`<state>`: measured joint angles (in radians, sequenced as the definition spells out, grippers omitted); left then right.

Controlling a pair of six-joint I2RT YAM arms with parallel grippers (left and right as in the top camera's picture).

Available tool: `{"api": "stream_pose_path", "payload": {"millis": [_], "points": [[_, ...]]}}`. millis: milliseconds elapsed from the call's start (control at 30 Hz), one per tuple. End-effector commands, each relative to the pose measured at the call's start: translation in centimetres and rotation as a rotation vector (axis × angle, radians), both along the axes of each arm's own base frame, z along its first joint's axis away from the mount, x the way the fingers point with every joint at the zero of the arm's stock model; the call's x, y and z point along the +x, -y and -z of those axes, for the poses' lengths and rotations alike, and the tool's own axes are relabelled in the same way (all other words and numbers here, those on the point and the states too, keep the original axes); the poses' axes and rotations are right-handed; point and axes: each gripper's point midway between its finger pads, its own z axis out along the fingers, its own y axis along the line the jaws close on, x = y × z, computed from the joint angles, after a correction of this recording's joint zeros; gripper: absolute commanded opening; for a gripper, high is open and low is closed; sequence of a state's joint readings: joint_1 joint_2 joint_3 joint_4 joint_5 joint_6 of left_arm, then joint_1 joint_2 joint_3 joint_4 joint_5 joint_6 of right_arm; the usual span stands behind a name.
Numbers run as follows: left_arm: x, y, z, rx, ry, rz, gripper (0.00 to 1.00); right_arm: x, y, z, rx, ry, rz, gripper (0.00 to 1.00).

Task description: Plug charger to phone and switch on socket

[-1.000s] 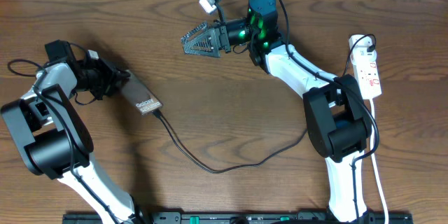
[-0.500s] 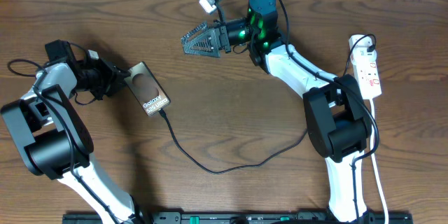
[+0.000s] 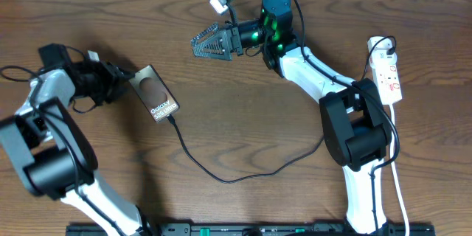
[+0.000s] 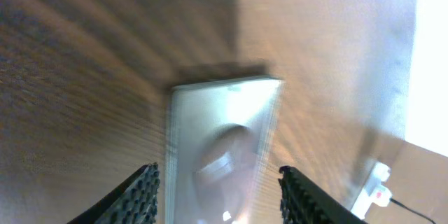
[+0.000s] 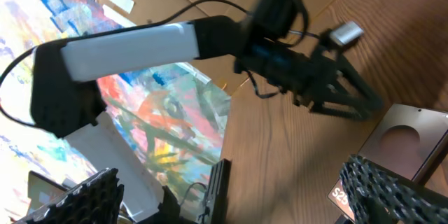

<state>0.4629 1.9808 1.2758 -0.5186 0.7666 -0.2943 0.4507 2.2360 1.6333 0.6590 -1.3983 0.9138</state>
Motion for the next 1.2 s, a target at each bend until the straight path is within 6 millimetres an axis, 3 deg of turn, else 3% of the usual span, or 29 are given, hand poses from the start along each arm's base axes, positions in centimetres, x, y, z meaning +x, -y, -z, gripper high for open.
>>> {"api": "stream_pose_path", "payload": {"millis": [0,100,200,300,433,533,600,700,833,1000,1100,1167], "points": [[0.9,1.8,-8.0,0.008,0.250,0.107,0.61,1.1,0.4,-1.1,-0.002,-0.025,0.046,0.99],[0.8,3.4,-12.4,0.050,0.354,0.146,0.78,1.7,0.2,-0.7,-0.021,-0.081,0.081,0.99],[0.2,5.5,-16.4,0.091,0.451,0.194,0.86,2.9,0.1,0.6,-0.068,-0.166,0.155,0.99],[-0.5,7.6,-19.7,0.135,0.536,0.239,0.88,4.1,0.2,3.2,-0.148,-0.223,0.248,0.99],[-1.6,9.4,-22.5,0.169,0.604,0.272,0.90,5.6,1.9,6.4,-0.298,-0.273,0.376,0.99],[-2.2,10.3,-23.5,0.174,0.629,0.290,0.90,6.5,4.5,7.7,-0.471,-0.255,0.495,0.99],[-2.5,10.8,-23.8,0.172,0.636,0.302,0.90,7.1,7.2,7.2,-0.625,-0.196,0.595,0.99],[-2.5,11.5,-23.8,0.167,0.637,0.318,0.90,7.8,11.7,4.4,-0.820,-0.119,0.770,0.99],[-2.6,12.5,-23.7,0.159,0.639,0.345,0.90,8.7,20.0,-2.1,-0.997,-0.024,1.090,0.99],[-2.8,13.4,-23.7,0.151,0.637,0.366,0.91,9.0,31.0,-9.5,-1.002,0.011,1.415,0.99],[-2.8,13.6,-23.7,0.149,0.639,0.372,0.91,8.6,36.8,-11.3,-0.946,-0.026,1.482,0.99],[-2.8,13.6,-23.7,0.151,0.641,0.374,0.91,8.2,40.1,-11.7,-0.868,-0.026,1.408,0.99]]}}
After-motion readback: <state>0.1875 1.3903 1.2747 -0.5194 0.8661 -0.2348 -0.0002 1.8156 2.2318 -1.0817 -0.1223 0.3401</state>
